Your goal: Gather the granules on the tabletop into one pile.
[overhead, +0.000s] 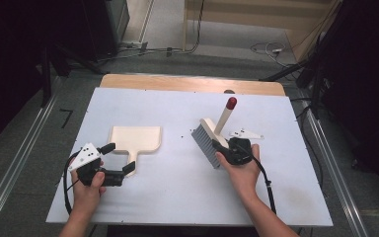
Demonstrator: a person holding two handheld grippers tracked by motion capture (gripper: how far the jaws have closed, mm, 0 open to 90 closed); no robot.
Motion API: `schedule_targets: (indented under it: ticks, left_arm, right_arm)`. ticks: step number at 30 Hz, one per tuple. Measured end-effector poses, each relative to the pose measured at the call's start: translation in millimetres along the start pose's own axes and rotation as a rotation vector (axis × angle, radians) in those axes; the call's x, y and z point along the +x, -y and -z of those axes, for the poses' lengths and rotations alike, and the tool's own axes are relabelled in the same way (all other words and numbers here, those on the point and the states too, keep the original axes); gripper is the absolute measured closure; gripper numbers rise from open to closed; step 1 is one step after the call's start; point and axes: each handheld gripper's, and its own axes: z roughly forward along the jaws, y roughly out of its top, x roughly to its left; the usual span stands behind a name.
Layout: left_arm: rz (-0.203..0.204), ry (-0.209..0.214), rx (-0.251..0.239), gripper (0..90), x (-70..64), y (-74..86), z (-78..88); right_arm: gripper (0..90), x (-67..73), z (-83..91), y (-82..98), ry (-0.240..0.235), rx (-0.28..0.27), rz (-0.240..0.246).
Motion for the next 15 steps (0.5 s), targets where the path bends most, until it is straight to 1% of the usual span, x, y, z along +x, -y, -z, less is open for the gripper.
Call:
schedule_targets:
  ticks: [4, 10, 12, 15]
  left_arm:
    - [0.001, -0.003, -0.002, 0.0, 0.0, -0.2, 0.4]
    - [0.002, -0.003, -0.002, 0.0, 0.1, -0.2, 0.3]
    - [0.003, -0.002, -0.002, 0.0, 0.1, -0.2, 0.1]
    - [0.003, -0.005, -0.003, 0.0, -0.1, -0.3, -0.2]
  right_arm:
    - [65.9, -2.5, 1.6, 0.3, 0.015, -0.004, -0.004]
    - [65.9, -4.3, 3.3, 0.9, 0.021, -0.009, -0.011]
    - [65.9, -3.9, 3.8, 1.0, 0.006, -0.016, -0.016]
    - [66.0, -0.8, 6.6, 0.4, -0.039, -0.04, -0.026]
